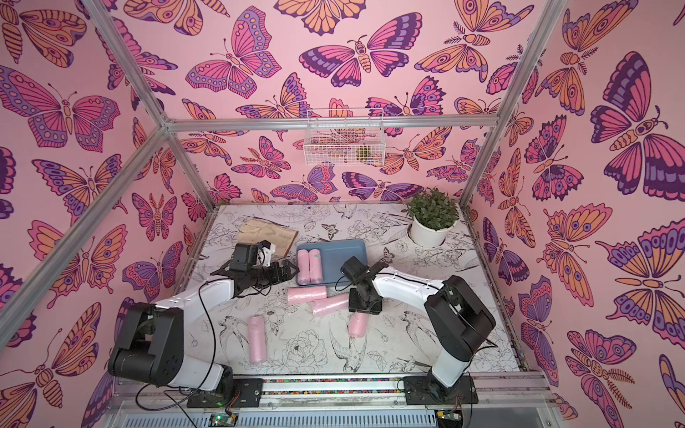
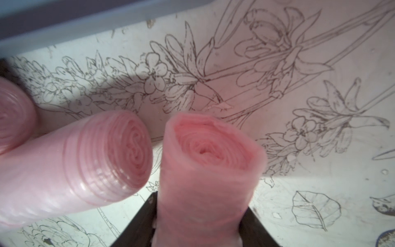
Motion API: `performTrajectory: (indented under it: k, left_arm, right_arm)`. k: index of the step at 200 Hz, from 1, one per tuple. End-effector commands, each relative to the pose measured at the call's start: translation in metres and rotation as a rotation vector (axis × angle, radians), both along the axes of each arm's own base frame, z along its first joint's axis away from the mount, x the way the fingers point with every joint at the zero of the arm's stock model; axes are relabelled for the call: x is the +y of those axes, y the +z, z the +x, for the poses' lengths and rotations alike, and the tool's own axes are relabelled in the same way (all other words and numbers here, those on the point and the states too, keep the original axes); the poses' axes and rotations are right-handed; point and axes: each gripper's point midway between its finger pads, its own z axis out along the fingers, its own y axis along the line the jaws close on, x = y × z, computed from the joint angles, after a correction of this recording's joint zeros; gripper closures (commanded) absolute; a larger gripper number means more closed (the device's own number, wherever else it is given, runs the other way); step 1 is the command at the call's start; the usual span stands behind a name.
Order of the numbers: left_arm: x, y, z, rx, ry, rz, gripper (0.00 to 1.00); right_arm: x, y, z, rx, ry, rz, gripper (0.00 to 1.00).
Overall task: Put the roll of trash bags into the storage box
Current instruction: Pick up the roll of trash bags from the center of the board.
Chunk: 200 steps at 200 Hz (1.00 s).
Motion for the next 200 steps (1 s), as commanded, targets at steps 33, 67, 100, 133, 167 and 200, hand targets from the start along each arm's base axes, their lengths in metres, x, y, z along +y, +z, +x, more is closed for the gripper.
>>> performTrajectory:
  k: [33, 67, 100, 133, 167, 200]
  left_arm:
    - [0.0, -0.002, -0.005, 0.02, -0.01, -0.008, 0.0]
    - [0.0, -0.002, -0.005, 0.02, -0.012, -0.009, 0.0]
    - [0.0, 0.0, -0.004, 0.017, -0.01, -0.01, 0.0]
    - [-0.001, 0.0, -0.004, 0.019, -0.012, -0.013, 0.0]
    - [-0.001, 0.0, -0.005, 0.018, -0.012, -0.013, 0.0]
    - [-0.002, 0.001, -0.005, 0.018, -0.014, -0.016, 0.0]
  right_arm:
    - [-0.023, 0.002, -0.001, 0.004, 0.158, -0.167, 0.47]
    - [-0.028, -0.001, -0.004, 0.016, 0.166, -0.186, 0.34]
    - [-0.025, -0.002, -0.007, 0.017, 0.124, -0.144, 0.25]
    - [-0.02, -0.006, -0.011, 0.026, 0.071, -0.098, 0.25]
    - [-0.018, -0.013, -0.015, 0.033, 0.023, -0.063, 0.26]
    - [-0.019, -0.013, -0.015, 0.021, 0.008, -0.056, 0.39]
